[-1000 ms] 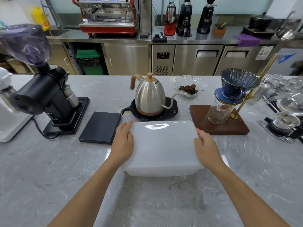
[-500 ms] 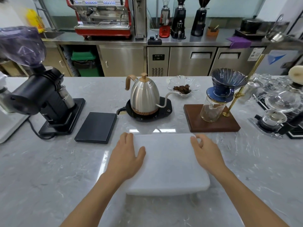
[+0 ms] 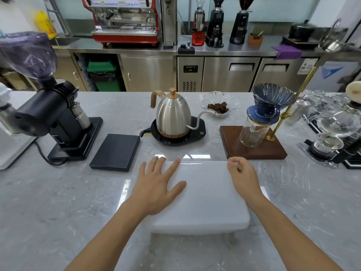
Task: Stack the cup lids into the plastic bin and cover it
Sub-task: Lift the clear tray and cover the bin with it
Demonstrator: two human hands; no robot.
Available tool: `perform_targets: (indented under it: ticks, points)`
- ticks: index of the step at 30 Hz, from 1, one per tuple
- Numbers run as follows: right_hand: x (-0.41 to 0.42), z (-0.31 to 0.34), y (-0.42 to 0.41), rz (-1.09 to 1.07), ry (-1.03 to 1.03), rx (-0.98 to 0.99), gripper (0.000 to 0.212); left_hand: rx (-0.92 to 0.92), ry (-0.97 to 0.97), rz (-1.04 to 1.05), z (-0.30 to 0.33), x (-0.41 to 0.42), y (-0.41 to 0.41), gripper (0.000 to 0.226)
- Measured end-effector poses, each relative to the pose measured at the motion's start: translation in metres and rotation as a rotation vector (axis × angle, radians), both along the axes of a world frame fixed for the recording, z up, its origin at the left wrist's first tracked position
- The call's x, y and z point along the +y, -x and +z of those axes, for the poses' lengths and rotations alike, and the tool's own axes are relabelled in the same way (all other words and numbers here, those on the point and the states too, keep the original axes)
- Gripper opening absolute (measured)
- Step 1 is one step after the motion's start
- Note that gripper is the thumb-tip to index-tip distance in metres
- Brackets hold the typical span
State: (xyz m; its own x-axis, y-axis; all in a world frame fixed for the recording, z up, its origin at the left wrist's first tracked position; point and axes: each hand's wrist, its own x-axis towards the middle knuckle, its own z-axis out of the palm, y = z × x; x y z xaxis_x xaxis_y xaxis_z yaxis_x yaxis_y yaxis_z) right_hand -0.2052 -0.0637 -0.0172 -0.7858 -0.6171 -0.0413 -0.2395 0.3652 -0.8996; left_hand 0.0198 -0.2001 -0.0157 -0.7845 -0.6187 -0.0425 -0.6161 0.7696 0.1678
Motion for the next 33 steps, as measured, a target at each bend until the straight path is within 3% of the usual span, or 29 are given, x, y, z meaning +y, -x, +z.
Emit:
perform_targets:
  ticks: [2,7,10,14,16,26,33]
  points:
    - [0.000,-0.003,0.000,0.010,-0.018,0.053,0.016,0.021,0.025,-0.048,-0.003,0.002,0.000,0.086]
    - [0.002,-0.001,-0.008,-0.005,-0.065,0.443,0.016,0.015,-0.003,-0.180,-0.001,0.004,0.001,0.097]
    - [0.005,0.003,-0.013,0.099,-0.168,0.628,0.022,-0.027,-0.020,-0.164,-0.003,0.012,0.005,0.112]
    - [0.011,-0.001,-0.019,0.338,-0.413,0.535,0.066,-0.046,-0.046,-0.123,-0.006,0.020,0.009,0.123]
    - [0.016,-0.008,-0.020,0.388,-0.424,0.494,0.075,-0.049,-0.038,-0.115,-0.006,0.020,0.009,0.124]
    - [0.018,-0.014,-0.024,0.372,-0.423,0.604,0.075,-0.039,-0.021,-0.107,-0.009,0.021,0.009,0.120]
    - [0.021,-0.003,-0.033,0.321,-0.356,0.710,0.055,-0.031,-0.054,-0.130,-0.002,0.021,0.008,0.118]
